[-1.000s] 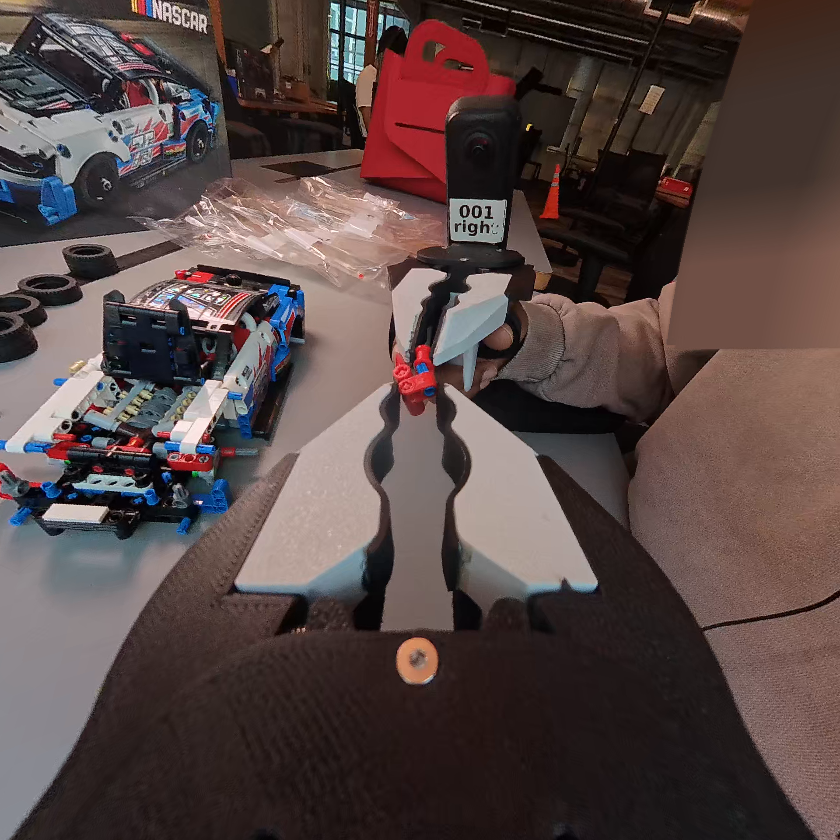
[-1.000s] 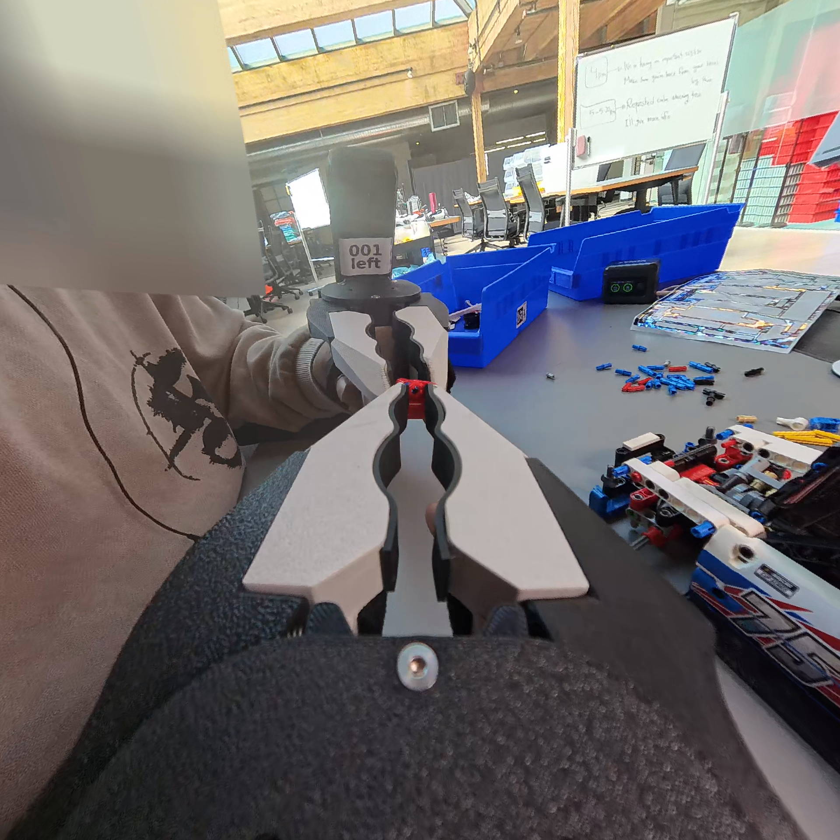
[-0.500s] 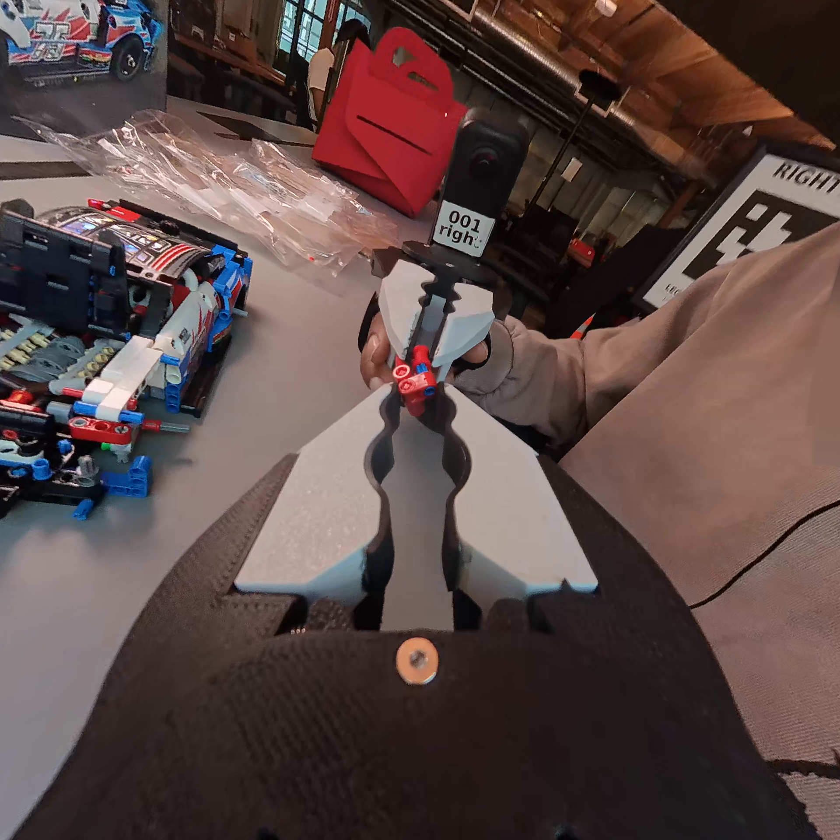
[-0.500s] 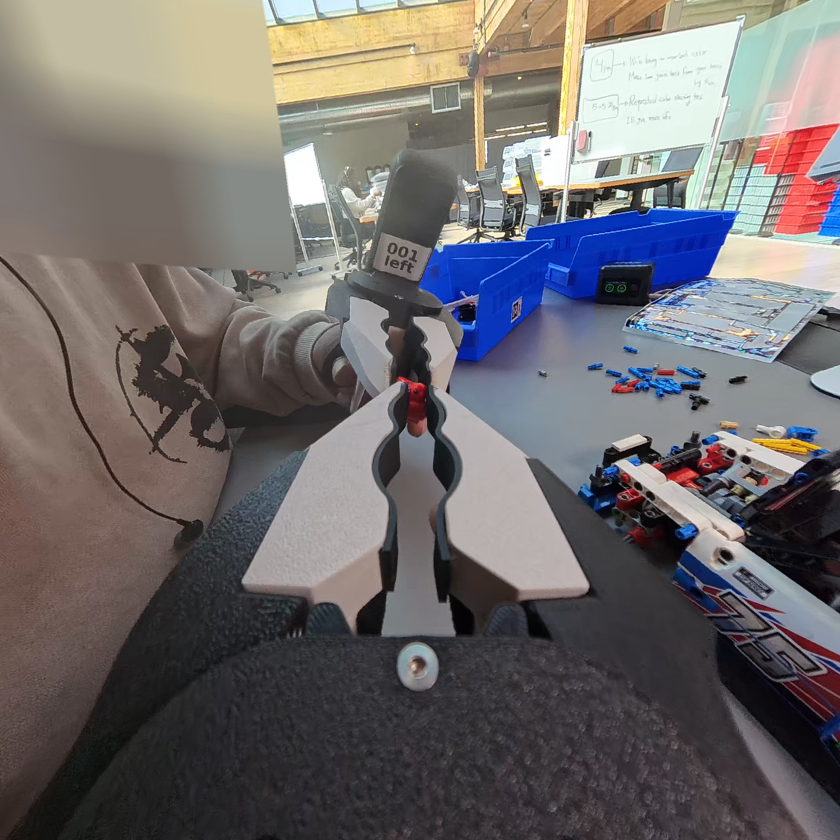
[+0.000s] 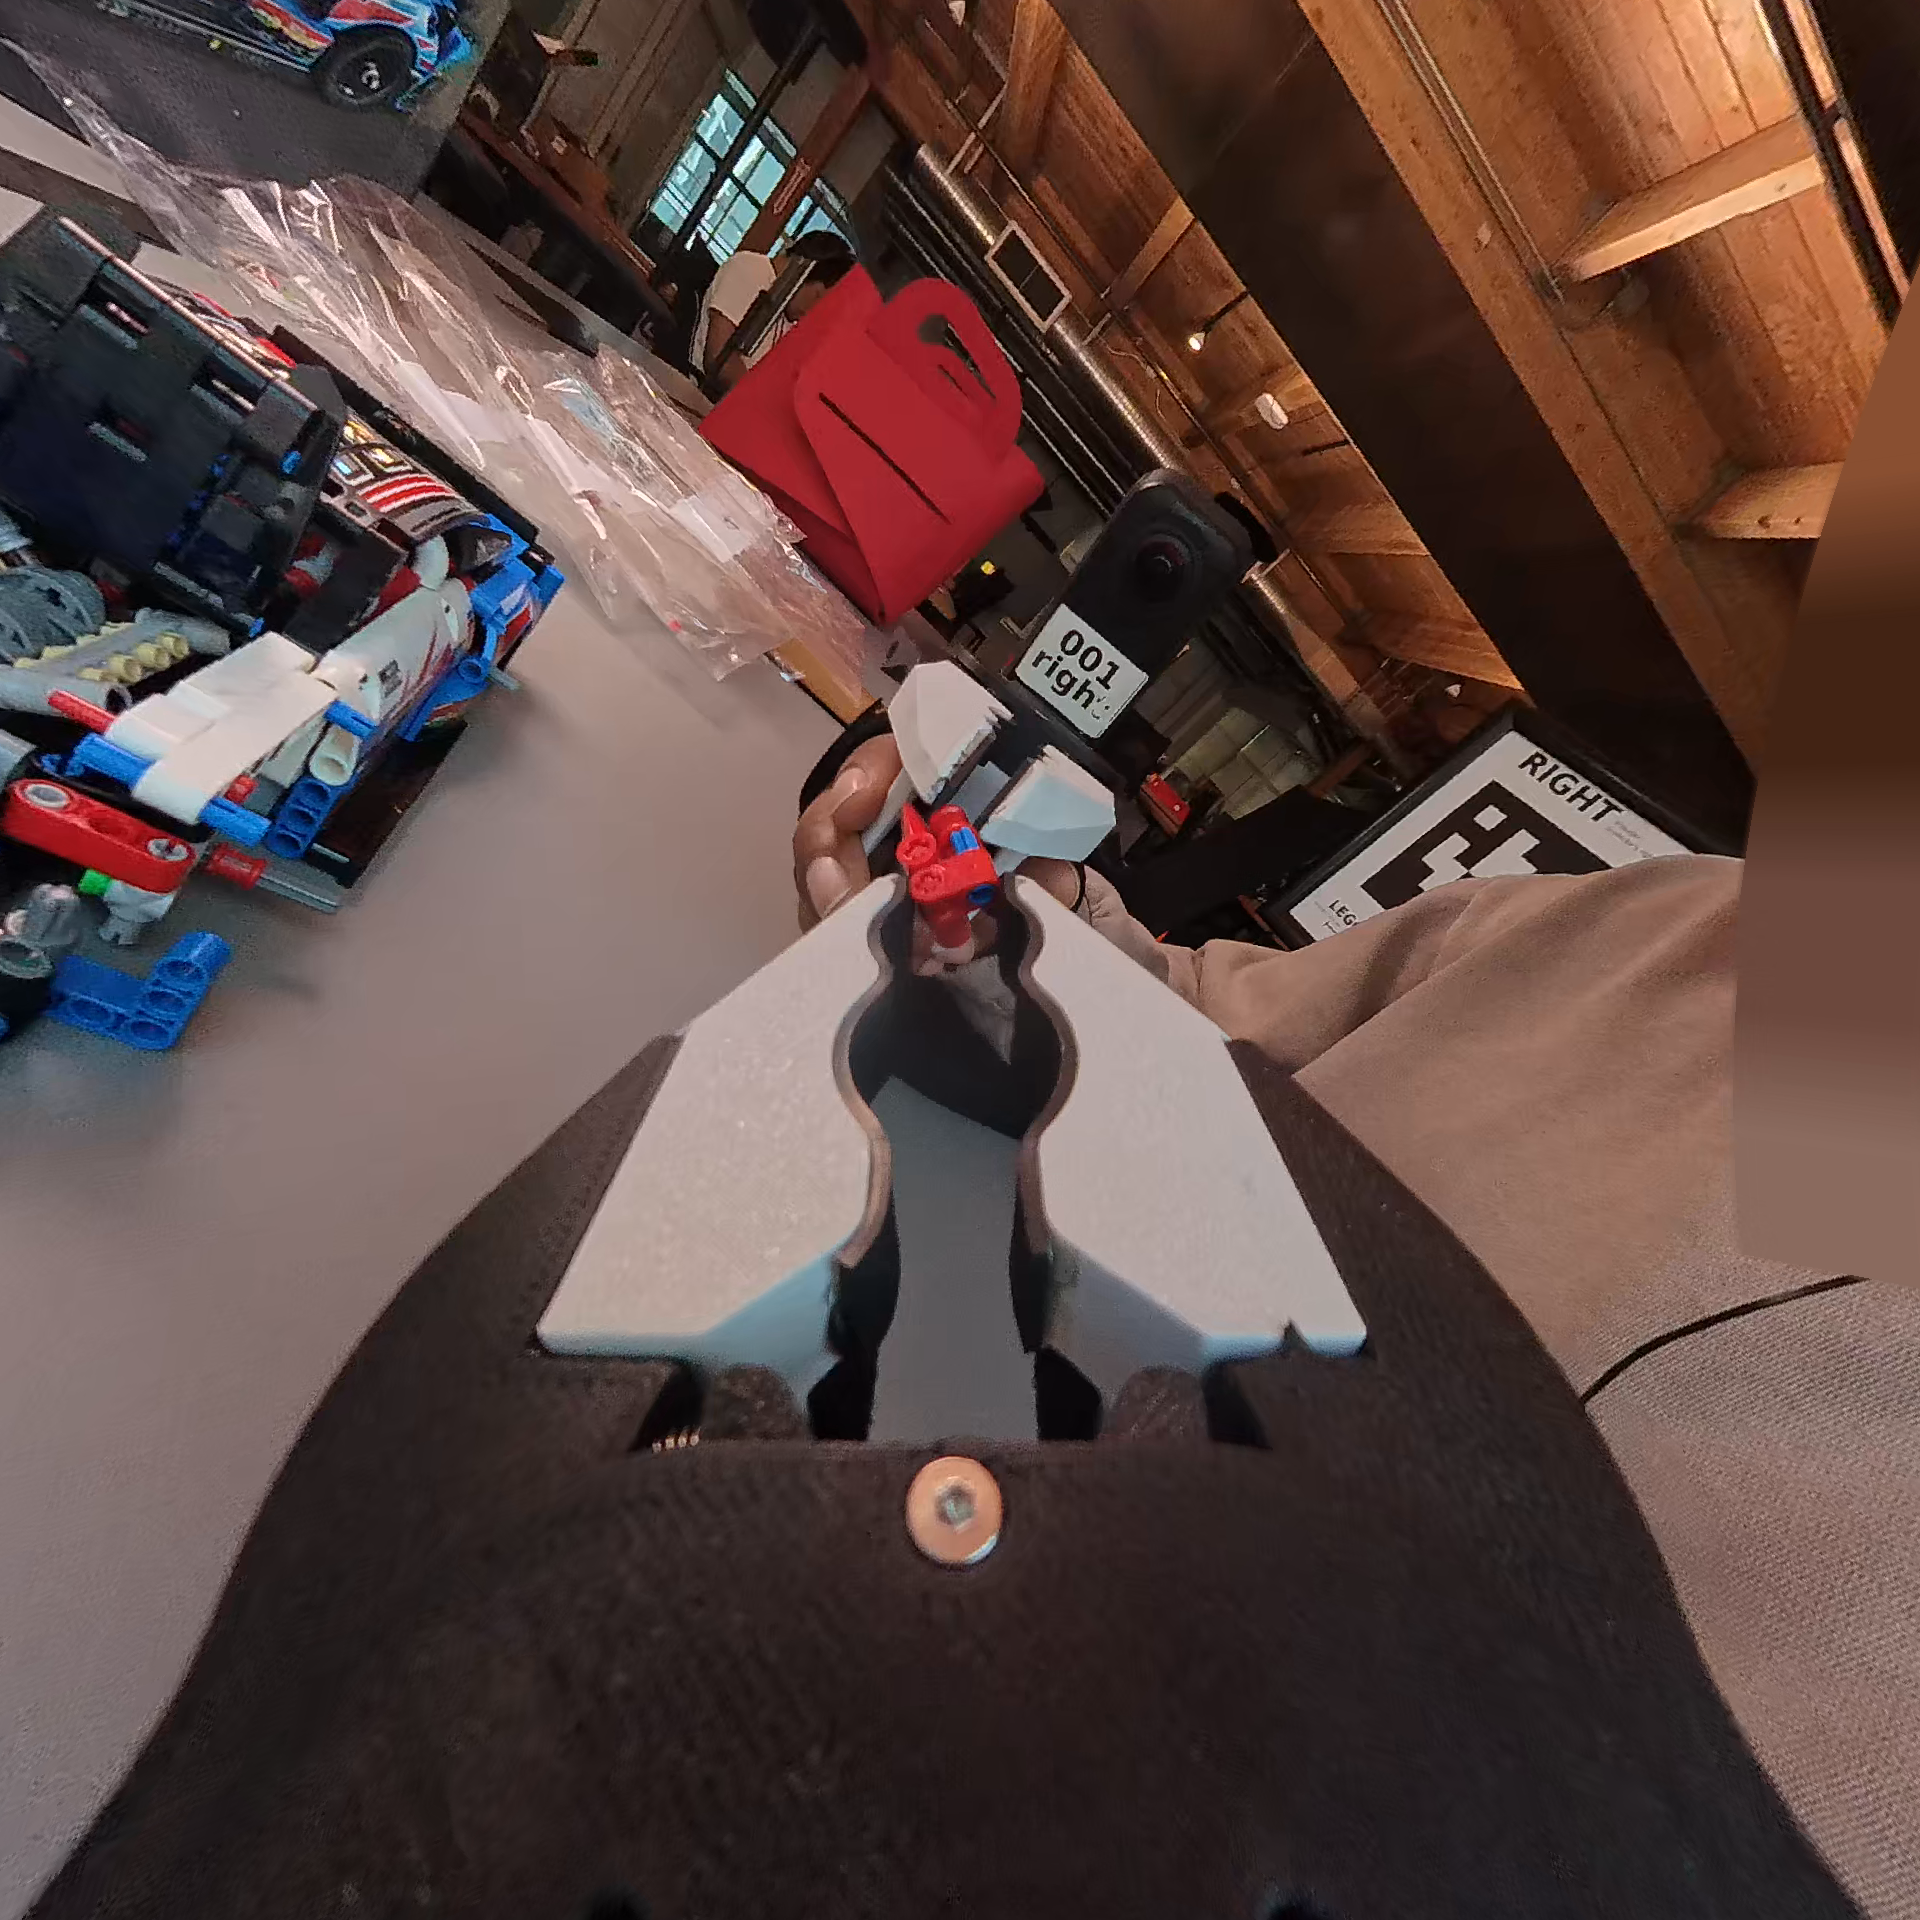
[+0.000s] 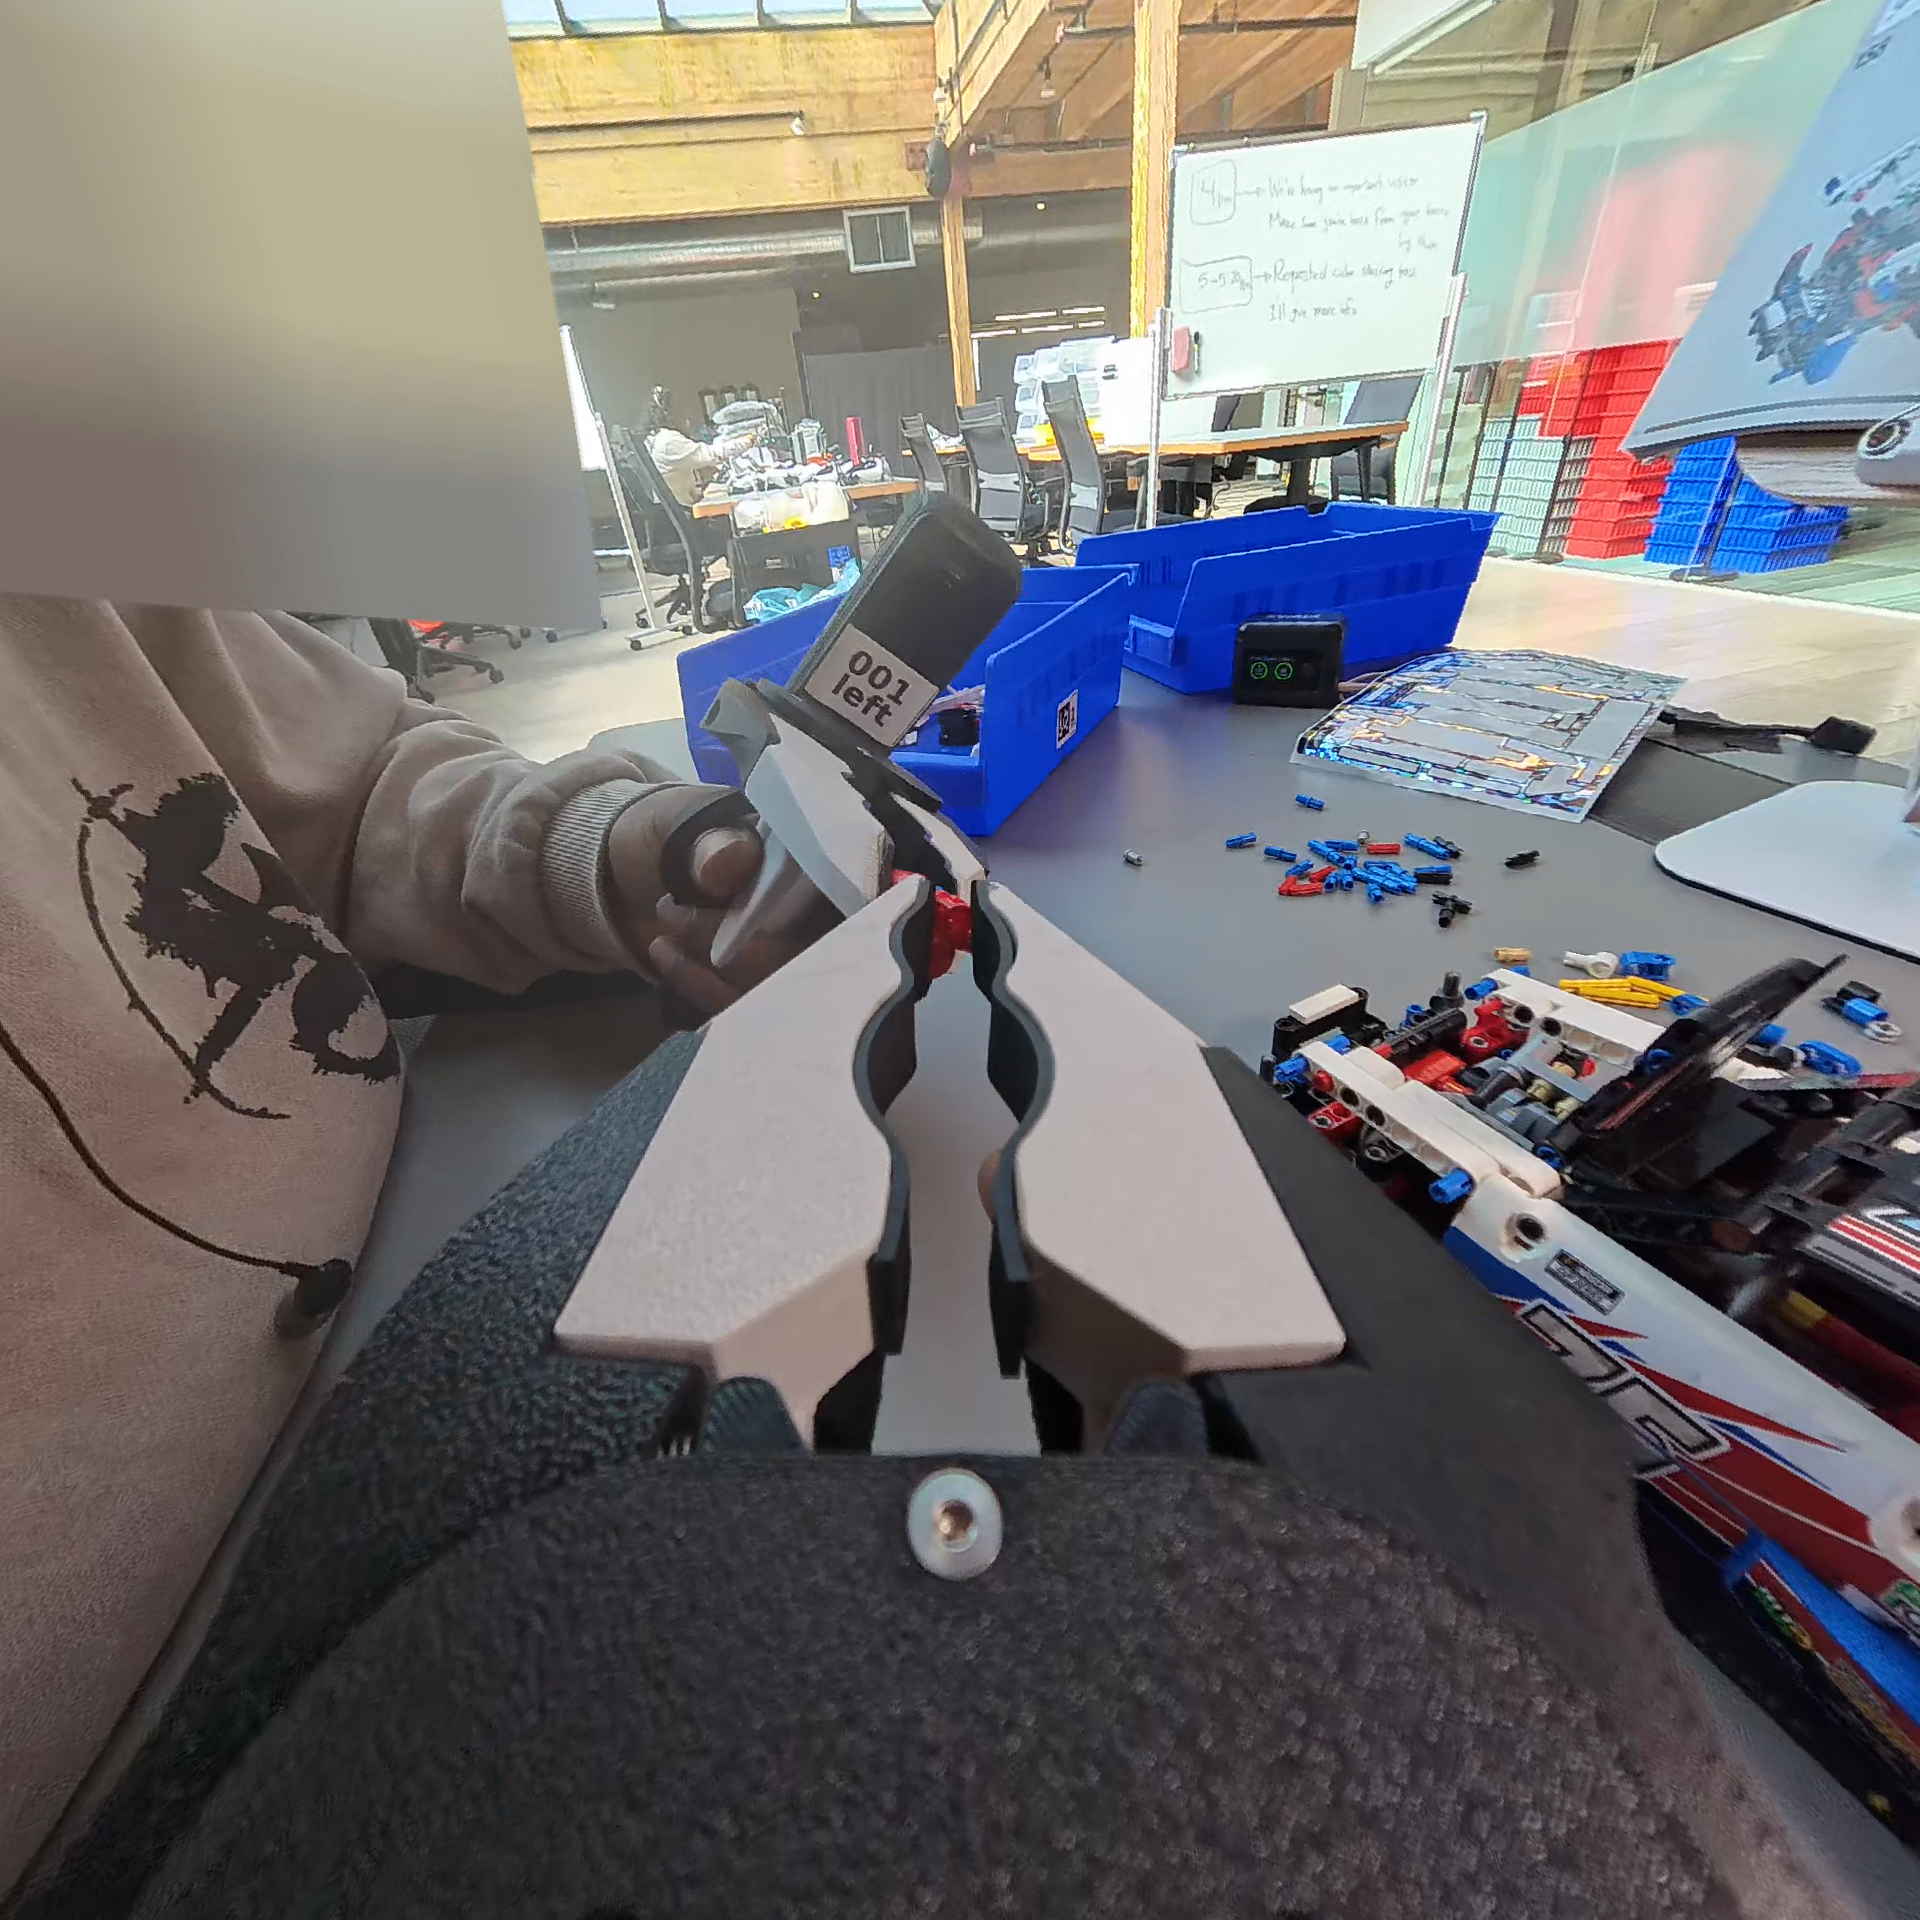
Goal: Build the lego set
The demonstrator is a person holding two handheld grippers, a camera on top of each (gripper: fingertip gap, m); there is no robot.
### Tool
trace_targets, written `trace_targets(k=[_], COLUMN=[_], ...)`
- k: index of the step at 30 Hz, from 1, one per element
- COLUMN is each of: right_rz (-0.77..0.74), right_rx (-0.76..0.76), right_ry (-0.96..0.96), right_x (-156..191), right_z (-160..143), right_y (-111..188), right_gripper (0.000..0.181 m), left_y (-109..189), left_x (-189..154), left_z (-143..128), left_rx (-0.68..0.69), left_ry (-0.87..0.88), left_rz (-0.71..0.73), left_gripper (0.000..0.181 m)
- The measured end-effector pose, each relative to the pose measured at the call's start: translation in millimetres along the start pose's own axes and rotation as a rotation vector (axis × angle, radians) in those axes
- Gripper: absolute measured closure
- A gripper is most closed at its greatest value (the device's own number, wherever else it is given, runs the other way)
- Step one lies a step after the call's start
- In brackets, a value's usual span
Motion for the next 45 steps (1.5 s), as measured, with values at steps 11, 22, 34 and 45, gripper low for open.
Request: trace_targets(k=[11, 22, 34, 45], right_rz=[-0.044, 0.002, 0.035, 0.099], right_rx=[0.189, 0.251, 0.277, 0.364], right_ry=[0.163, 0.365, 0.768, 0.666], right_x=[-4, 7, 37, 30], right_z=[-11, -18, -20, -24], right_y=[2, 3, -3, -3], right_gripper=[0.181, 0.175, 0.178, 0.179], left_y=[-2, -1, -1, -2], left_x=[-5, -7, 0, -2], left_z=[-3, -8, -14, -18], left_rx=[0.241, 0.355, 0.298, 0.395], left_ry=[-0.434, -0.581, -0.042, -0.185], left_rz=[0.185, 0.146, -0.200, -0.142], left_gripper=[0.167, 0.167, 0.167, 0.167])
Point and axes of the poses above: each gripper's, where its closed fingertips meet, y back along the fingers, z out of its top, x = y × z across the jaws, the point moved 10 cm from there along y, back along the fingers, and after that the axes turned 14 degrees about -y, right-handed, at the moved point
